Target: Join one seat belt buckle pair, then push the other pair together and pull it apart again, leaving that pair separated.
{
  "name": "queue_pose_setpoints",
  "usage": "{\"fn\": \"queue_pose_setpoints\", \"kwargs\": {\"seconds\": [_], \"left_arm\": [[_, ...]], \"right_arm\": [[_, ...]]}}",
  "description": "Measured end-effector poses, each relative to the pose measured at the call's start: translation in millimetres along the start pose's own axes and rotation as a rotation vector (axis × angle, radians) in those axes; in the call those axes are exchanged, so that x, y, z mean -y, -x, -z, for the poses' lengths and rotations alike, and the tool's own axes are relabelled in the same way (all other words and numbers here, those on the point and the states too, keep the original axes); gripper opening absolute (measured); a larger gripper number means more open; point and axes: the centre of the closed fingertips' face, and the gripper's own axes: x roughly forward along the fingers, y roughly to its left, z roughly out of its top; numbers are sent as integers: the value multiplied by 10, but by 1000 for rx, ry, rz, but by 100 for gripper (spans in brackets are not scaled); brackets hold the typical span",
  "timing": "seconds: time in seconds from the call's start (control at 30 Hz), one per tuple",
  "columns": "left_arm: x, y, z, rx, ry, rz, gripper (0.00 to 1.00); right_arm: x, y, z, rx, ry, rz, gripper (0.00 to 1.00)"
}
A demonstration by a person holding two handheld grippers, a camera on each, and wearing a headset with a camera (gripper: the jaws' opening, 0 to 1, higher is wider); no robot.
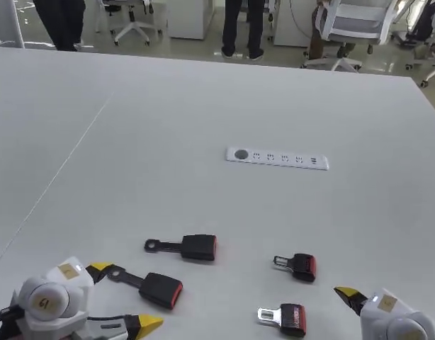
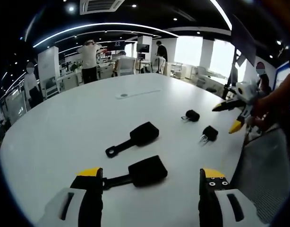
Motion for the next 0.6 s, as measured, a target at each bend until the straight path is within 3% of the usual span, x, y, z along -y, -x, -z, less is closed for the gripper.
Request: {"fn": "queue_pose_setpoints", "kwargs": {"seconds": [0.3, 0.6], "left_arm": [[-11, -190, 63, -44, -55, 63, 82], [-29, -360, 169, -112, -168, 144, 75]], "right_arm": [[-51, -160, 18, -36, 22, -62, 85], [-67, -284, 30, -79, 59, -126, 80]]}}
